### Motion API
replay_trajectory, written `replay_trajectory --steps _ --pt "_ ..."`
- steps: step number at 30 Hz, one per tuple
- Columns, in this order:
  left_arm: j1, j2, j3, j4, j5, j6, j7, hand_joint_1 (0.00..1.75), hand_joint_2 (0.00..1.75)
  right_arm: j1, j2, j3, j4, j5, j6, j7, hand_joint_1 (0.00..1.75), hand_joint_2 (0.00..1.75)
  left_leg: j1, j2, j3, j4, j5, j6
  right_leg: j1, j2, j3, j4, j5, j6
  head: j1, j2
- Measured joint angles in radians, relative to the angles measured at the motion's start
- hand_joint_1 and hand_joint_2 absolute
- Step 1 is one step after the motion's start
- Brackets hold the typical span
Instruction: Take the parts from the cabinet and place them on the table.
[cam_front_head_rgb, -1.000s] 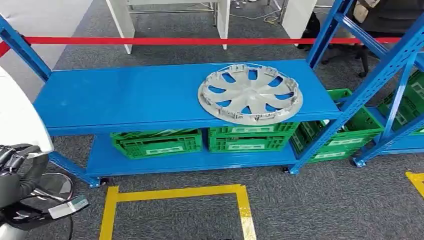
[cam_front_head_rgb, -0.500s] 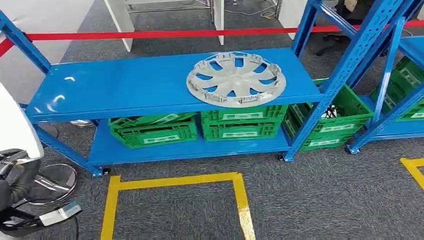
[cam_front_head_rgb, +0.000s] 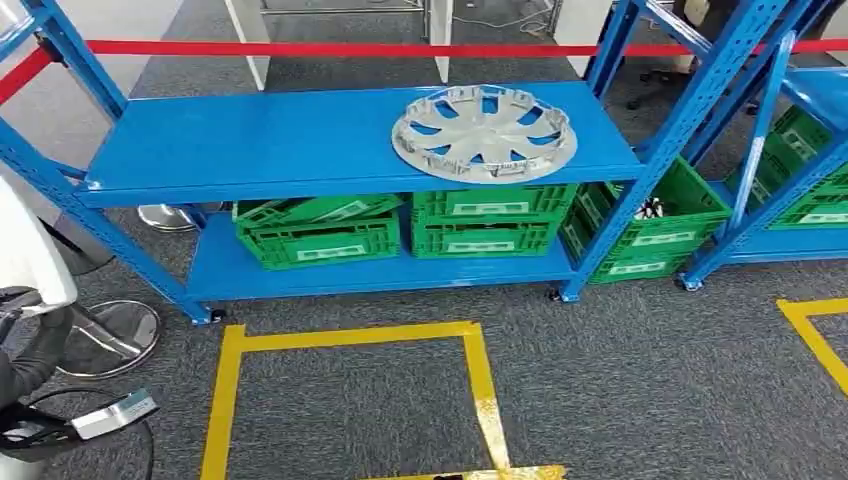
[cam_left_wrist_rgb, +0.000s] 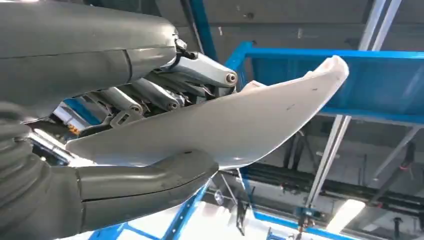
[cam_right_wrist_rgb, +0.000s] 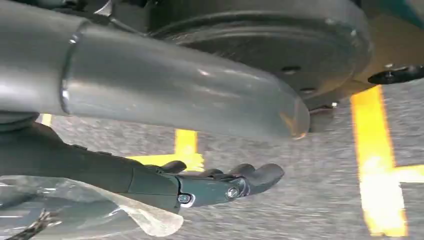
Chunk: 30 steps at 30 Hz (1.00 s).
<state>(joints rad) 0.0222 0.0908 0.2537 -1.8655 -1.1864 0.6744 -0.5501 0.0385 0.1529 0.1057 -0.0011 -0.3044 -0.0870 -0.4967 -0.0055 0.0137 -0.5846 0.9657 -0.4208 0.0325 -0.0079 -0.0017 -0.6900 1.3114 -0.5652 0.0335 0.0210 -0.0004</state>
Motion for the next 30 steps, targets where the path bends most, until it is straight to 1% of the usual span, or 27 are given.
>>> replay_trajectory --steps 1,2,3,4,5,6,7,8,9,10,12,13,14,15,16,18,19,20,22,23,24,25,26,27,28,29,30 --pt "-0.006 -0.001 -0.004 0.004 -0.001 0.000 0.000 1.75 1.75 0.001 0.001 -0.004 0.000 0.000 0.000 0.000 0.00 0.00 -0.001 0.000 -0.017 0.003 0.011 -0.002 0.000 0.000 0.047 -0.049 0.041 -0.003 0.000 0.000" --pt "-0.013 -0.002 -0.006 0.007 -0.003 0.000 0.000 1.75 1.75 0.001 0.001 -0.007 0.000 0.000 0.000 0.000 0.00 0.00 -0.001 0.000 -0.032 0.006 0.021 -0.005 0.000 0.000 0.116 -0.135 0.063 -0.007 0.000 0.000" --pt "-0.019 -0.002 -0.010 0.008 -0.008 0.000 0.000 1.75 1.75 -0.001 0.002 -0.009 0.000 0.000 0.001 0.000 0.00 0.00 -0.001 0.000 -0.038 0.013 0.031 -0.009 0.001 -0.001 0.195 -0.241 0.046 -0.013 0.000 0.000" --pt "-0.025 -0.003 -0.013 0.008 -0.010 0.000 0.000 1.75 1.75 -0.003 0.002 -0.010 0.000 0.000 0.001 0.000 0.00 0.00 -0.006 0.001 -0.049 0.021 0.038 -0.014 0.005 -0.001 0.265 -0.342 0.005 -0.013 0.002 0.000" --pt "-0.029 -0.003 -0.015 0.010 -0.010 0.000 0.000 1.75 1.75 -0.003 0.002 -0.013 0.000 0.000 0.002 0.000 0.00 0.00 -0.005 0.002 -0.052 0.021 0.049 -0.020 0.005 -0.001 0.266 -0.355 -0.005 -0.021 -0.001 0.000" --pt "-0.035 -0.003 -0.020 0.011 -0.011 0.000 0.000 1.75 1.75 -0.002 0.003 -0.015 0.000 0.000 0.002 0.000 0.00 0.00 -0.002 0.004 -0.052 0.019 0.057 -0.025 0.009 0.000 0.249 -0.355 0.000 -0.024 0.001 0.000" --pt "-0.039 -0.003 -0.024 0.012 -0.012 0.000 0.000 1.75 1.75 0.000 0.003 -0.015 0.000 0.003 0.000 0.000 0.00 0.00 0.000 0.003 -0.054 0.016 0.066 -0.032 0.011 0.000 0.244 -0.352 0.004 -0.030 0.001 0.000" --pt "-0.043 -0.003 -0.026 0.013 -0.015 0.000 0.000 1.75 1.75 0.002 0.003 -0.016 0.000 0.007 -0.005 -0.001 0.00 0.00 -0.001 0.003 -0.057 0.015 0.075 -0.038 0.005 -0.003 0.237 -0.358 0.020 -0.042 0.001 0.000" --pt "-0.047 -0.002 -0.026 0.015 -0.015 0.000 0.000 1.75 1.75 0.000 0.006 -0.016 0.002 0.012 -0.011 -0.003 0.00 0.00 0.003 -0.001 -0.066 0.027 0.040 -0.045 0.004 -0.006 0.226 -0.358 0.031 -0.051 0.003 0.000" --pt "-0.051 -0.001 -0.027 0.016 -0.015 0.000 0.001 1.75 1.75 -0.001 0.006 -0.016 0.002 0.014 -0.018 -0.005 0.00 0.00 0.004 -0.003 -0.074 0.068 -0.024 -0.053 0.005 -0.006 0.214 -0.357 0.043 -0.056 -0.004 0.000" --pt "-0.056 -0.001 -0.028 0.020 -0.018 0.000 0.006 1.75 1.75 -0.002 0.006 -0.016 0.002 0.019 -0.022 -0.006 0.00 0.00 0.007 -0.003 -0.104 0.222 -0.145 -0.063 0.006 -0.007 0.196 -0.355 0.067 -0.059 -0.009 0.000" --pt "-0.057 -0.001 -0.029 0.021 -0.018 0.000 0.009 1.75 1.75 -0.003 0.006 -0.016 0.002 0.021 -0.021 -0.003 0.00 0.00 0.009 -0.004 -0.115 0.299 -0.178 -0.065 0.006 -0.006 0.178 -0.352 0.080 -0.059 -0.009 0.000" --pt "-0.057 0.000 -0.031 0.022 -0.016 0.000 0.011 1.75 1.75 -0.003 0.006 -0.016 0.002 0.021 -0.019 0.001 0.00 0.00 0.010 -0.004 -0.113 0.338 -0.177 -0.066 0.007 -0.006 0.162 -0.349 0.091 -0.058 -0.009 0.000" --pt "-0.057 0.000 -0.032 0.023 -0.015 0.000 0.012 1.75 1.75 -0.002 0.006 -0.017 0.002 0.021 -0.016 0.002 0.00 0.00 0.011 -0.004 -0.090 0.335 -0.155 -0.066 0.007 -0.006 0.144 -0.344 0.099 -0.056 -0.009 0.000" --pt "-0.057 0.001 -0.032 0.023 -0.013 0.000 0.012 1.75 1.75 -0.002 0.006 -0.017 0.002 0.021 -0.014 0.001 0.00 0.00 0.012 -0.004 -0.050 0.286 -0.122 -0.065 0.007 -0.006 0.127 -0.339 0.108 -0.052 -0.009 0.000" --pt "-0.057 0.002 -0.034 0.023 -0.005 0.000 0.001 1.75 1.75 -0.003 0.006 -0.019 0.002 0.019 -0.008 0.000 0.00 0.00 0.012 -0.005 0.070 0.109 -0.070 -0.058 0.006 -0.005 0.104 -0.328 0.119 -0.045 -0.010 0.000" --pt "-0.057 0.002 -0.034 0.023 0.004 0.000 -0.008 1.75 1.75 -0.003 0.006 -0.022 0.002 0.018 -0.004 0.000 0.00 0.00 0.009 -0.007 0.119 0.029 -0.097 -0.052 0.010 -0.005 0.093 -0.324 0.123 -0.039 -0.009 0.000" --pt "-0.055 0.002 -0.034 0.022 0.015 0.000 -0.017 1.75 1.75 -0.003 0.006 -0.023 0.002 0.021 0.000 0.001 0.00 0.00 0.007 -0.009 0.130 -0.002 -0.103 -0.044 0.010 -0.006 0.089 -0.321 0.133 -0.032 -0.007 0.000" --pt "-0.051 0.001 -0.031 0.023 0.034 0.000 -0.023 1.75 1.75 -0.003 0.006 -0.023 0.002 0.031 0.000 0.005 0.00 0.00 0.001 -0.009 0.115 0.004 -0.097 -0.034 0.006 -0.007 0.080 -0.324 0.151 -0.019 -0.008 0.000" --pt "-0.048 0.001 -0.029 0.023 0.042 0.000 -0.024 1.75 1.75 -0.001 0.006 -0.023 0.002 0.036 0.000 0.006 0.00 0.00 0.001 -0.009 0.110 0.002 -0.090 -0.025 0.007 -0.006 0.078 -0.324 0.158 -0.013 -0.008 0.000" --pt "-0.048 0.001 -0.029 0.023 0.049 0.000 -0.024 1.75 1.75 -0.002 0.006 -0.023 0.003 0.036 0.001 0.006 0.00 0.00 0.009 -0.004 0.104 -0.004 -0.078 -0.013 0.005 -0.004 0.071 -0.319 0.144 -0.008 -0.008 0.000" --pt "-0.048 0.001 -0.029 0.023 0.053 0.000 -0.024 1.75 1.75 -0.001 0.006 -0.023 0.003 0.036 0.003 0.006 0.00 0.00 0.007 -0.002 0.093 -0.003 -0.069 -0.005 0.005 -0.002 0.050 -0.288 0.096 -0.003 -0.005 0.000" --pt "-0.047 0.001 -0.028 0.024 0.055 0.000 -0.024 1.75 1.75 -0.001 0.006 -0.023 0.003 0.036 0.006 0.009 0.00 0.00 0.007 -0.001 0.085 -0.003 -0.062 0.001 0.005 -0.001 0.035 -0.234 0.046 0.000 0.001 0.000" --pt "-0.046 0.001 -0.026 0.025 0.057 0.000 -0.024 1.75 1.75 -0.002 0.005 -0.023 0.003 0.036 0.007 0.009 0.00 0.00 0.005 0.000 0.071 -0.002 -0.051 0.004 0.005 -0.001 0.009 -0.140 -0.016 0.002 0.003 0.000" --pt "-0.046 0.001 -0.026 0.027 0.061 0.000 -0.026 1.75 1.75 -0.002 0.005 -0.024 0.003 0.036 0.010 0.009 0.00 0.00 0.003 0.000 0.057 0.000 -0.041 0.006 0.005 -0.002 -0.010 -0.065 -0.052 0.004 0.004 0.000" --pt "-0.046 0.001 -0.026 0.028 0.061 0.000 -0.027 1.75 1.75 -0.002 0.005 -0.024 0.003 0.035 0.011 0.008 0.00 0.00 0.000 0.000 0.041 0.002 -0.031 0.006 0.005 -0.001 -0.018 -0.013 -0.061 0.004 0.003 0.000" --pt "-0.046 0.001 -0.026 0.030 0.062 0.000 -0.030 1.75 1.75 -0.002 0.005 -0.024 0.003 0.036 0.012 0.005 0.00 0.00 -0.002 0.000 0.027 0.006 -0.023 0.006 0.005 -0.001 -0.005 -0.007 -0.041 0.002 0.003 0.000"
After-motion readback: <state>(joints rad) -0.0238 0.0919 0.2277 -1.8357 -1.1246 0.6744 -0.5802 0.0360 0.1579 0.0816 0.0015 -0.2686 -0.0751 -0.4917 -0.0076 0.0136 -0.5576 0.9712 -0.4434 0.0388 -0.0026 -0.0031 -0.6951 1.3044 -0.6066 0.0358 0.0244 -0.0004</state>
